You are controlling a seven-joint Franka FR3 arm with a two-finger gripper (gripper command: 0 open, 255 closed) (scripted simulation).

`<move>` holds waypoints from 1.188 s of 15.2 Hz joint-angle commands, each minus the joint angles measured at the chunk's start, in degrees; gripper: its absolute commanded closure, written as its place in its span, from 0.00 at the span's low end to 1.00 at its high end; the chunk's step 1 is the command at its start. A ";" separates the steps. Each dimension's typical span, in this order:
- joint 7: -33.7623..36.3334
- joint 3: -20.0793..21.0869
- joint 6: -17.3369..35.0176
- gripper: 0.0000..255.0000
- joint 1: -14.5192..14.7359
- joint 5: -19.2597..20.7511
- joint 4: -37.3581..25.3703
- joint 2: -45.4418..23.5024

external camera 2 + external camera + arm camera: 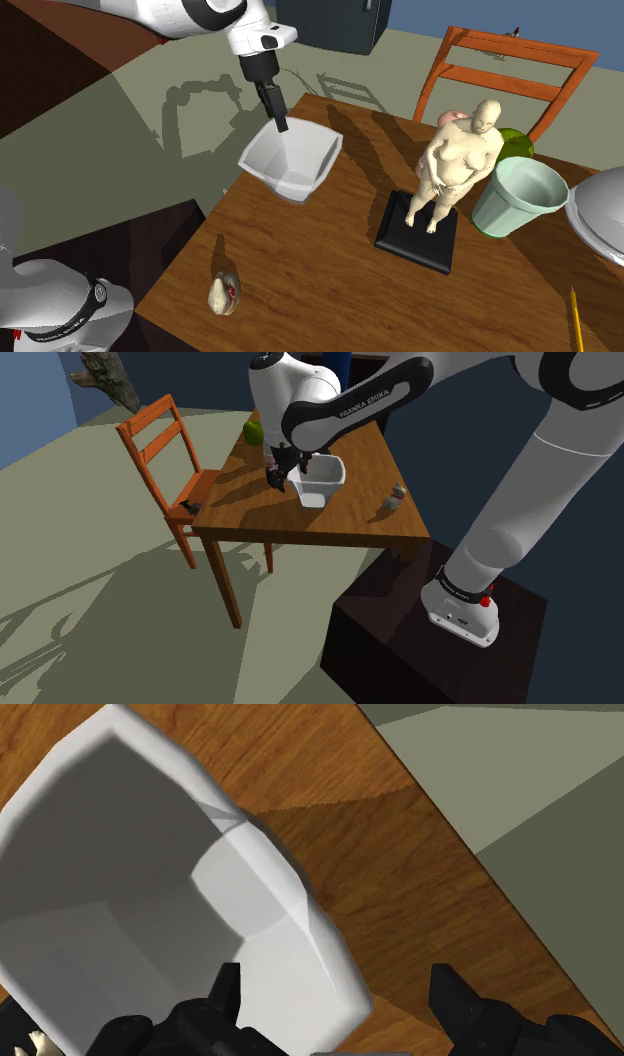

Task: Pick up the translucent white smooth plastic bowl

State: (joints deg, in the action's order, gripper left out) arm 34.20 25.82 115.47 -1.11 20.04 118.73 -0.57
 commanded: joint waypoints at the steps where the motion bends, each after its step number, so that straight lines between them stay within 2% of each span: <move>1: 0.10 -0.01 0.26 1.00 -0.01 0.08 0.18 -0.07; 10: 0.18 0.04 0.19 1.00 0.04 0.09 0.11 -0.11; 18: -2.31 0.03 -5.15 1.00 0.05 -1.71 -3.79 2.00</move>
State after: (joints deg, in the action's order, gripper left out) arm 32.31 25.89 111.09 -1.03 18.56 115.55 1.10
